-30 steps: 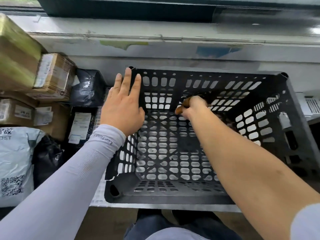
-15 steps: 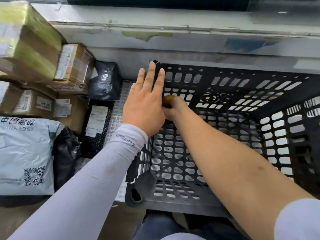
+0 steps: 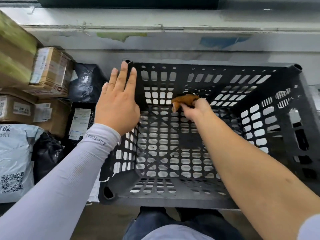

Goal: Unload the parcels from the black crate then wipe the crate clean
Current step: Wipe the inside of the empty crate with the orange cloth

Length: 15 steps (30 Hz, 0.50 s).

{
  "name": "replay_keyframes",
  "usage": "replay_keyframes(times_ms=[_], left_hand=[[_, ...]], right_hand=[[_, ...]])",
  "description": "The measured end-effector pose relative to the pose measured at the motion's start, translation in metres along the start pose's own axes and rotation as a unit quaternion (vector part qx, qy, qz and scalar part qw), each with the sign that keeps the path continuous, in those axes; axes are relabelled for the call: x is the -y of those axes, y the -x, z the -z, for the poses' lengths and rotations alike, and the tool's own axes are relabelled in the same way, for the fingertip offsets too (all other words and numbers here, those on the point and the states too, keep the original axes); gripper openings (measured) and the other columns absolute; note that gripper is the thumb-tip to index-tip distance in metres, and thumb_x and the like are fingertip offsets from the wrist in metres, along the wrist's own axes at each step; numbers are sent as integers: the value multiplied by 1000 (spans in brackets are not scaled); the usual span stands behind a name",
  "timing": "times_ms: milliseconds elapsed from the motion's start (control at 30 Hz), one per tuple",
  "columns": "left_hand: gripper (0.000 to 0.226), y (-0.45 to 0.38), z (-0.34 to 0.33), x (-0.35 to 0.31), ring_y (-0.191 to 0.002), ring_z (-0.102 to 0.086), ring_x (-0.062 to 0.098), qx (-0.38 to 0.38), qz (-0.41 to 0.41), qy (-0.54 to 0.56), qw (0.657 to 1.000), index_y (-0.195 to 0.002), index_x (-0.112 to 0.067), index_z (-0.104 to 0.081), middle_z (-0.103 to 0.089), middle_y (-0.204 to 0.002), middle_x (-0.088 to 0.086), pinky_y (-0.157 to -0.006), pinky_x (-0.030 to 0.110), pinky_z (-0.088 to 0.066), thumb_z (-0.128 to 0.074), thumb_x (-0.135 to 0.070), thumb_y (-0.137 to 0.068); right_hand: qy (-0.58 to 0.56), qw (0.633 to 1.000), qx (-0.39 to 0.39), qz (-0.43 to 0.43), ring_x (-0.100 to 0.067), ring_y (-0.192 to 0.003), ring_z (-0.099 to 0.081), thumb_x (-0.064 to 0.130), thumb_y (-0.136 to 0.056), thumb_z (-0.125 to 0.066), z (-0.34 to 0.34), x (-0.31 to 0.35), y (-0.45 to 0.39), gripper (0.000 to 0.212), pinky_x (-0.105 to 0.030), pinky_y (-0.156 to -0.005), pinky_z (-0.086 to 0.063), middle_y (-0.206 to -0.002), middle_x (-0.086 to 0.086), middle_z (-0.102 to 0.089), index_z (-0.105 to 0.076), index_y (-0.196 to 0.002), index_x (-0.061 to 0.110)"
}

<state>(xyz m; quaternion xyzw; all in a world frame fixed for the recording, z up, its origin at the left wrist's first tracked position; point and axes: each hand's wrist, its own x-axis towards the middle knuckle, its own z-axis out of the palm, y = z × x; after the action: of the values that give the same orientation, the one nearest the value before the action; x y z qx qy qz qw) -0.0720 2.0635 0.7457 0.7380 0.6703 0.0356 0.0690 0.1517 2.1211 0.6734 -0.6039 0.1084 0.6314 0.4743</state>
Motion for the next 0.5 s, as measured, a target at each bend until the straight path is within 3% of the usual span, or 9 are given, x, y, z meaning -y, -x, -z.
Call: replay_keyframes(times_ms=[33, 133, 267, 333, 400, 467, 500], left_hand=[[84, 0, 0, 0, -159, 0, 32, 0, 1, -3, 1000, -166, -16, -4, 8, -173, 7, -128, 52, -15, -50, -20, -96], [83, 0, 0, 0, -159, -1, 32, 0, 7, -7, 1000, -166, -15, -6, 7, -173, 7, -127, 54, -16, -51, -22, -97], [82, 1, 1, -1, -159, -2, 34, 2, 9, -13, 1000, -166, -13, -10, 5, -173, 8, -127, 55, -16, -52, -23, -96], [83, 0, 1, -1, -159, -2, 34, 2, 9, -16, 1000, -166, -13, -10, 4, -173, 9, -127, 55, -15, -53, -24, -96], [83, 0, 1, -2, -159, -2, 34, 4, 12, -16, 1000, -166, -13, -11, 4, -173, 9, -127, 55, -15, -54, -24, -95], [83, 0, 1, -2, -159, -2, 34, 5, 12, -19, 1000, -166, -13, -12, 5, -173, 9, -127, 55, -16, -55, -25, -95], [83, 0, 1, -1, -159, -2, 34, 6, 13, -21, 1000, -166, -13, -12, 5, -173, 9, -127, 55, -16, -55, -25, -95]], right_hand=[[-5, 1000, -3, 7, -46, -115, -58, -3, -108, -22, 10, 11, 0, 37, -48, -108, -42, -102, -31, -60, -55, -114, -20], [-14, 999, -36, 18, -40, -125, -54, 0, -107, -27, 40, 44, -16, 37, -49, -111, -42, -126, -21, -58, -52, -133, -7], [1, 995, -80, 68, -25, -85, -57, 1, -105, -24, 79, 83, -28, 37, -29, -102, -44, -99, -14, -65, -58, -121, -3], [-48, 991, -99, 76, -18, -73, -53, 3, -105, -23, 94, 101, -35, 35, -21, -77, -51, -93, -8, -58, -58, -107, 5], [-46, 987, -122, 96, -13, -57, -48, 5, -106, -22, 102, 111, -43, 36, -18, -47, -41, -82, -6, -54, -55, -93, 5], [-55, 984, -136, 98, -13, -53, -48, 7, -106, -23, 104, 115, -52, 34, -15, -41, -35, -85, -8, -58, -57, -104, 2], [-54, 984, -138, 99, -14, -59, -57, 7, -104, -25, 103, 112, -60, 35, -14, -45, -42, -95, -10, -65, -58, -115, 2]])
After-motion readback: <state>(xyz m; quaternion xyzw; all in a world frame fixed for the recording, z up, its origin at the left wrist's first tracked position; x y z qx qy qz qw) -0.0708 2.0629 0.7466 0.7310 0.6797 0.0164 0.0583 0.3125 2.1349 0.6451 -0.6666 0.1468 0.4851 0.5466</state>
